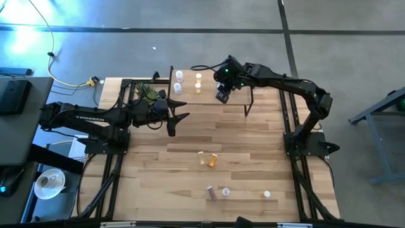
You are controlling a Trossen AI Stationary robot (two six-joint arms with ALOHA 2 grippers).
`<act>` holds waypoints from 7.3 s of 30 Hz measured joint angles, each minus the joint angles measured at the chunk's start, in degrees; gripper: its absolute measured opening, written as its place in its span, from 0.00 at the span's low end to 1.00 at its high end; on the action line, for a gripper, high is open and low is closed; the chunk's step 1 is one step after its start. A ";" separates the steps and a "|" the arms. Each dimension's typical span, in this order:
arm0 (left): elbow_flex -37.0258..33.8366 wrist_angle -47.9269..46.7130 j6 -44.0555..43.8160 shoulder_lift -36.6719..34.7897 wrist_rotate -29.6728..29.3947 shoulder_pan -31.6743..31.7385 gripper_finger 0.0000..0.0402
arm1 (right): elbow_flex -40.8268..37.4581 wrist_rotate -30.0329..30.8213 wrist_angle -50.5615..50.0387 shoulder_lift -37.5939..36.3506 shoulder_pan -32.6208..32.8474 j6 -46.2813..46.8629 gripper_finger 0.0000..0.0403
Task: Pick and place medicine bottles onto shelf by color
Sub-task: Put the blue pill bottle aligned with the other blue pill bottle on the shelf, then put the orange pill bottle aligned with the other orange pill bottle on the shelf
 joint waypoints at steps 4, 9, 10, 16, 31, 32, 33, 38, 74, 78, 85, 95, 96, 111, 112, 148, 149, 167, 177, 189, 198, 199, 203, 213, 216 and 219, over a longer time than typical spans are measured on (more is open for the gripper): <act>0.00 0.00 0.01 0.00 0.00 0.00 0.54 | 0.00 0.07 -0.03 0.03 0.00 0.03 0.45; 0.00 0.00 0.02 0.00 0.00 0.00 0.54 | 2.02 -1.22 -2.06 0.04 0.00 1.65 0.51; 0.00 0.00 0.00 0.00 0.00 0.00 0.54 | 2.72 -1.22 -3.08 0.04 0.00 2.01 0.51; 0.00 -0.48 0.02 0.00 0.00 0.00 0.54 | 8.26 -1.28 -10.27 0.04 0.62 3.04 0.51; 0.00 -2.23 -0.07 0.00 0.00 0.00 0.54 | 12.48 -1.35 -26.07 -0.05 11.62 3.69 0.51; 0.00 -2.37 -0.09 0.00 0.00 0.00 0.54 | 12.41 -1.35 -26.68 -0.31 12.49 3.67 0.51; 0.00 -2.50 -0.09 0.00 0.00 0.00 0.54 | 12.39 -1.27 -27.28 -0.59 13.45 3.68 0.51; 0.00 -2.90 -0.24 0.02 -0.01 0.02 0.54 | 12.39 2.49 -29.29 -1.94 17.84 6.58 0.51; 0.00 -10.54 -5.13 0.02 0.68 -0.05 0.54 | -31.63 7.58 -14.58 -31.07 50.03 42.19 0.51; 0.00 -10.73 -5.16 0.02 0.66 -0.56 0.54 | -35.84 7.85 -14.05 -32.29 54.63 45.28 0.51; 0.00 -10.71 -5.12 0.02 0.68 -2.05 0.54 | -41.23 7.85 -10.12 -32.26 62.10 51.23 0.51; 0.00 -10.69 -5.13 0.02 0.59 -2.43 0.54 | -42.05 10.85 -4.01 -32.17 75.12 66.73 0.51; 0.00 -10.69 -5.14 0.02 0.57 -2.43 0.54 | -42.05 11.74 -2.87 -32.09 76.44 68.03 0.51; 0.00 -10.68 -6.03 0.02 0.42 -2.43 0.54 | -42.03 15.35 4.02 -21.92 88.69 79.66 0.51; 0.00 -10.69 -6.03 0.02 0.42 -2.43 0.54 | -42.03 15.35 4.53 -21.12 89.01 79.73 0.51; 0.00 -10.67 -6.06 0.02 0.42 -2.36 0.54 | -41.97 17.69 11.18 -10.88 92.39 83.04 0.43; 0.00 -10.68 -6.06 0.02 0.42 -2.36 0.54 | -41.97 17.67 11.33 -10.84 92.39 83.17 0.42; 0.00 -10.69 -6.07 0.02 0.42 -2.36 0.54 | -41.94 18.02 12.67 -10.82 92.26 84.97 0.26; 0.00 -10.97 -6.03 0.02 0.42 -2.36 0.54 | -41.94 23.43 17.88 -10.82 88.23 85.90 0.26; 0.00 -11.58 -6.03 0.02 0.63 -2.38 0.54 | -41.94 24.36 19.57 -16.37 74.17 75.01 0.26; 0.00 -11.61 -6.03 0.02 0.63 -2.38 0.54 | -41.94 24.50 19.47 -27.51 60.20 57.64 0.26; 0.00 -11.61 -6.03 0.02 0.63 -2.38 0.54 | -41.94 24.48 19.47 -28.79 58.61 55.81 0.26; 0.00 -11.61 -6.03 0.02 0.63 -2.38 0.54 | -41.94 23.91 19.45 -33.81 51.72 49.12 0.26; 0.02 -13.53 -6.03 0.02 0.63 -2.38 0.54 | -40.72 16.28 18.41 -43.28 31.99 34.24 0.26; 0.02 -13.65 -6.03 0.02 0.63 -2.38 0.54 | -37.08 13.64 16.28 -43.45 25.77 30.45 0.26; 0.02 -13.75 -6.03 0.02 0.63 -2.38 0.54 | -32.79 12.48 13.16 -42.68 20.21 27.07 0.26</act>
